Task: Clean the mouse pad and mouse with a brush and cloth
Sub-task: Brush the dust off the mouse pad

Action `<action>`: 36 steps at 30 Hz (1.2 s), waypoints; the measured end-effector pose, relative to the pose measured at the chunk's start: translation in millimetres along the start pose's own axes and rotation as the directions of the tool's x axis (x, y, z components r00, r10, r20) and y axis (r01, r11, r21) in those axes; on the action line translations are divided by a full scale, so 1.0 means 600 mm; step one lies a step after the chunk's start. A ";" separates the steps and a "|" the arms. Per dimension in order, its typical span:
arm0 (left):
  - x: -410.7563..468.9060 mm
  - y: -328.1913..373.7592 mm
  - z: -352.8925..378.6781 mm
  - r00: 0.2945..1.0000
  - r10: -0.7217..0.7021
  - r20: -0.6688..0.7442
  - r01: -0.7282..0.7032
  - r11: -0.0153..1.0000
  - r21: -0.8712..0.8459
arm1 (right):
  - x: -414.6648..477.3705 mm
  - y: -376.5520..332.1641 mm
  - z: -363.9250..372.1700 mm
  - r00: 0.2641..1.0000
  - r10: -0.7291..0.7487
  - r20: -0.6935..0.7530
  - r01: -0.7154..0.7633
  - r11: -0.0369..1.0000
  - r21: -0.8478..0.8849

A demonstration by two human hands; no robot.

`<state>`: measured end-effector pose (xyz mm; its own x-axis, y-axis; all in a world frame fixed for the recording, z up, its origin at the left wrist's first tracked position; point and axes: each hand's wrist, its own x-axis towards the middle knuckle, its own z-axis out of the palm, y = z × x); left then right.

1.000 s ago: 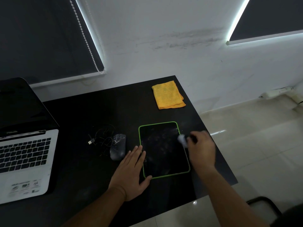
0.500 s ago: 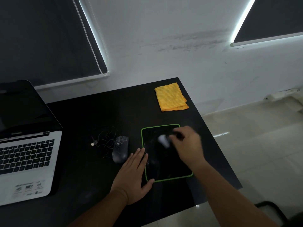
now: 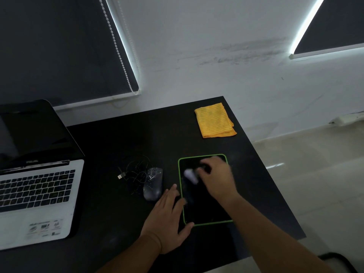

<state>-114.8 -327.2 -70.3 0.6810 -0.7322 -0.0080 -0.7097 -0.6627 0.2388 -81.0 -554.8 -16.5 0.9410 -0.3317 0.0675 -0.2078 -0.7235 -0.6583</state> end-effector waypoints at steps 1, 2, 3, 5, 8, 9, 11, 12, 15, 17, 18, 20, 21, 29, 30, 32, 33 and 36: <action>0.000 -0.001 0.000 1.000 0.000 -0.002 0.000 1.000 -0.002 | 0.013 0.007 -0.011 0.992 0.046 -0.119 -0.052 0.997 -0.051; 0.000 -0.001 -0.001 1.000 -0.005 -0.005 0.005 1.000 -0.005 | 0.024 0.014 -0.027 0.968 0.099 -0.231 -0.121 0.990 -0.079; 0.001 -0.001 -0.001 1.000 -0.009 -0.001 0.009 1.000 -0.009 | 0.032 0.016 -0.038 0.945 0.140 -0.296 -0.168 0.983 -0.074; 0.000 -0.001 -0.003 1.000 -0.017 0.015 0.017 1.000 -0.002 | 0.041 0.007 -0.034 0.970 0.136 -0.202 -0.137 0.990 0.009; 0.000 0.000 -0.005 0.999 -0.038 0.034 0.038 0.999 -0.008 | 0.024 -0.022 0.006 0.988 0.009 0.152 -0.026 0.994 0.104; 0.001 0.000 -0.006 0.999 -0.034 0.033 0.035 0.999 -0.008 | 0.026 -0.019 0.012 0.992 0.004 0.124 -0.012 0.997 0.070; 0.001 -0.001 -0.005 0.999 -0.020 0.034 0.020 1.000 -0.007 | 0.043 -0.007 0.002 0.991 0.083 -0.101 -0.086 0.996 -0.022; 0.001 -0.001 -0.005 0.999 -0.017 0.038 0.017 1.000 -0.010 | 0.050 -0.003 -0.008 0.973 0.113 -0.202 -0.126 0.991 -0.050; 0.001 -0.001 -0.006 0.999 -0.011 0.051 0.011 1.000 -0.004 | 0.056 -0.011 -0.006 0.987 0.043 -0.153 -0.042 0.999 0.008; 0.002 0.001 -0.009 0.998 -0.026 0.065 0.027 1.000 -0.011 | 0.054 -0.022 0.011 0.994 -0.113 0.004 0.112 0.994 0.018; 0.003 0.001 -0.012 0.996 -0.040 0.075 0.041 0.999 -0.023 | 0.057 -0.025 0.015 0.981 -0.192 0.034 0.193 0.981 -0.003; 0.002 0.002 -0.016 0.992 -0.066 0.108 0.071 0.997 -0.043 | 0.069 -0.032 0.009 0.936 -0.337 0.104 0.345 0.936 -0.070; 0.002 0.002 -0.017 0.991 -0.075 0.110 0.081 0.996 -0.048 | 0.071 -0.039 -0.002 0.902 -0.389 0.187 0.411 0.907 -0.093; 0.003 0.005 -0.022 0.992 -0.107 0.070 0.112 0.992 -0.066 | 0.039 -0.021 -0.062 0.810 -0.394 0.433 0.417 0.908 0.046; 0.003 0.007 -0.025 0.992 -0.104 0.069 0.109 0.992 -0.071 | 0.031 -0.020 -0.052 0.864 -0.400 0.304 0.416 0.909 0.014; 0.002 0.007 -0.027 0.992 -0.100 0.076 0.107 0.990 -0.096 | 0.013 -0.031 -0.033 0.841 -0.463 0.280 0.479 0.878 0.010; 0.001 0.006 -0.027 0.993 -0.095 0.074 0.102 0.989 -0.108 | 0.006 -0.035 -0.033 0.790 -0.477 0.386 0.499 0.865 0.050; 0.002 0.005 -0.023 0.992 -0.105 0.075 0.115 0.984 -0.133 | 0.007 -0.034 -0.049 0.619 -0.386 0.684 0.451 0.888 0.093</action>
<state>-114.0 -328.0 -56.2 0.7366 -0.6680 -0.1059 -0.5966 -0.7155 0.3635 -80.9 -559.3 19.4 0.8454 0.4882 -0.2166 0.2648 -0.7353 -0.6239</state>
